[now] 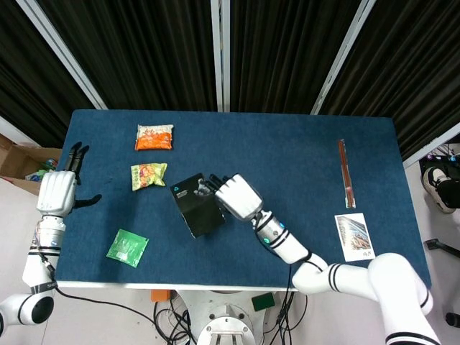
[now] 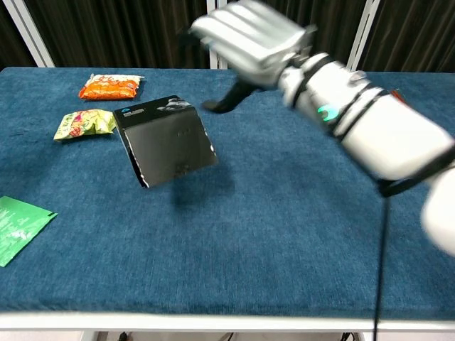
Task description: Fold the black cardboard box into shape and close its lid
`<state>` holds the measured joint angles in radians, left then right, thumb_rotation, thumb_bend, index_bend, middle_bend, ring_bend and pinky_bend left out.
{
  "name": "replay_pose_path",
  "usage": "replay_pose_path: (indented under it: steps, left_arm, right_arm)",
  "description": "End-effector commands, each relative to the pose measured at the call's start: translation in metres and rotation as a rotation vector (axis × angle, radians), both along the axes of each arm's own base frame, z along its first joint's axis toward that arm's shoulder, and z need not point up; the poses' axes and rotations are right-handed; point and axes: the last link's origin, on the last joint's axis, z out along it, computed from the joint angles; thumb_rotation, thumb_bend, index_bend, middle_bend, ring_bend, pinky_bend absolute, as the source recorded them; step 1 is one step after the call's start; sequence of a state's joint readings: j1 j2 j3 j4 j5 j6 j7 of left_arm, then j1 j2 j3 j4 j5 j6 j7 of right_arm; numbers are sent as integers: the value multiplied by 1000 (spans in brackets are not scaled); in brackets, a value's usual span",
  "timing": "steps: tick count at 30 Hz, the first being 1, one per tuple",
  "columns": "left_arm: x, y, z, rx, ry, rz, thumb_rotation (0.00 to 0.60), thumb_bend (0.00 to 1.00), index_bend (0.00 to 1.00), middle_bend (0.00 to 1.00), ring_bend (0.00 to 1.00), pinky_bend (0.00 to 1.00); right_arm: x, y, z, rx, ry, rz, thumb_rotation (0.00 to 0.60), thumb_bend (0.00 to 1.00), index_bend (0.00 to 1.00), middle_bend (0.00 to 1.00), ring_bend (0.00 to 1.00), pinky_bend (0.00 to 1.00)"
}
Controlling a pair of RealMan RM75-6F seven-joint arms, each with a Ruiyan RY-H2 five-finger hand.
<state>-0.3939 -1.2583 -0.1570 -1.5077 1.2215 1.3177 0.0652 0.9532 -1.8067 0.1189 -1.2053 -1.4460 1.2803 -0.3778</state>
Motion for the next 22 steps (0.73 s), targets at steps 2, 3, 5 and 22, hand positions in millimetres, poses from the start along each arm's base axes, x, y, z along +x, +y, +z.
replay_pose_path:
  steps: [2,3,5,22]
  left_arm:
    - [-28,-26,20,-28,79,39,600,0,0,0,268,386]
    - [-33,-32,23,-28,85,50,600,0,0,0,209,334]
    - [-42,-47,28,-29,94,62,600,0,0,0,154,277]
    - [-60,-161,18,10,40,105,600,0,0,0,75,181]
  right_arm:
    - [-74,14,82,-98,-6,-238,600,198,281,352,387,604]
    - [-86,18,94,-108,2,-281,600,199,243,331,334,530]
    - [-113,31,122,-129,24,-372,600,210,127,257,190,338]
    - [-235,145,206,-184,-113,-708,600,269,0,8,0,12]
